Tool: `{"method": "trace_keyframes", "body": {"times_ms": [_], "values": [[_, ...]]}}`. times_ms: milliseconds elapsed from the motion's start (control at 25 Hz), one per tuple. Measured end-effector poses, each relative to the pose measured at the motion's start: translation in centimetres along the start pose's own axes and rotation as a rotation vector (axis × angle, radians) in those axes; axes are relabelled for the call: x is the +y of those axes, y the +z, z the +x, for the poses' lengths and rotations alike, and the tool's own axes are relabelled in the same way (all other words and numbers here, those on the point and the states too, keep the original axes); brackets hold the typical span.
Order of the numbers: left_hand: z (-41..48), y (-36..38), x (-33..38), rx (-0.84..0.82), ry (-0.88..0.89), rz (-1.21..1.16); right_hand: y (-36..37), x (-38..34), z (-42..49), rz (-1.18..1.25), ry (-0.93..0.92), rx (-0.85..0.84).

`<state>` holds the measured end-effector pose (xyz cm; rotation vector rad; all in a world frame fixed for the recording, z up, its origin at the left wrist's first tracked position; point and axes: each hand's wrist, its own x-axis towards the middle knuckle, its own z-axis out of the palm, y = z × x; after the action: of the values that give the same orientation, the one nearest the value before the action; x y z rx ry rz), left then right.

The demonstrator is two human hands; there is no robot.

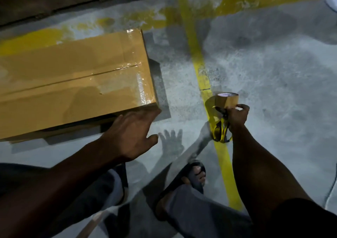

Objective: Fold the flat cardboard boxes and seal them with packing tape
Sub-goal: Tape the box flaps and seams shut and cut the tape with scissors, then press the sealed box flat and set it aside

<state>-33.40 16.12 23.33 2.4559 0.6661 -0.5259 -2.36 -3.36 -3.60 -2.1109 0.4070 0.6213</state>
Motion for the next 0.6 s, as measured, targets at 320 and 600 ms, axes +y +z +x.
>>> {"method": "trace_keyframes", "body": {"times_ms": [320,600], "values": [[0.8,0.5,1.3,0.012,0.047,0.006,-0.1,-2.5,-5.2,-0.198,-0.089,0.142],[0.1,-0.1,0.9,-0.004,0.055,-0.014,0.6,-3.0,-8.7,-0.629,-0.381,0.160]]}}
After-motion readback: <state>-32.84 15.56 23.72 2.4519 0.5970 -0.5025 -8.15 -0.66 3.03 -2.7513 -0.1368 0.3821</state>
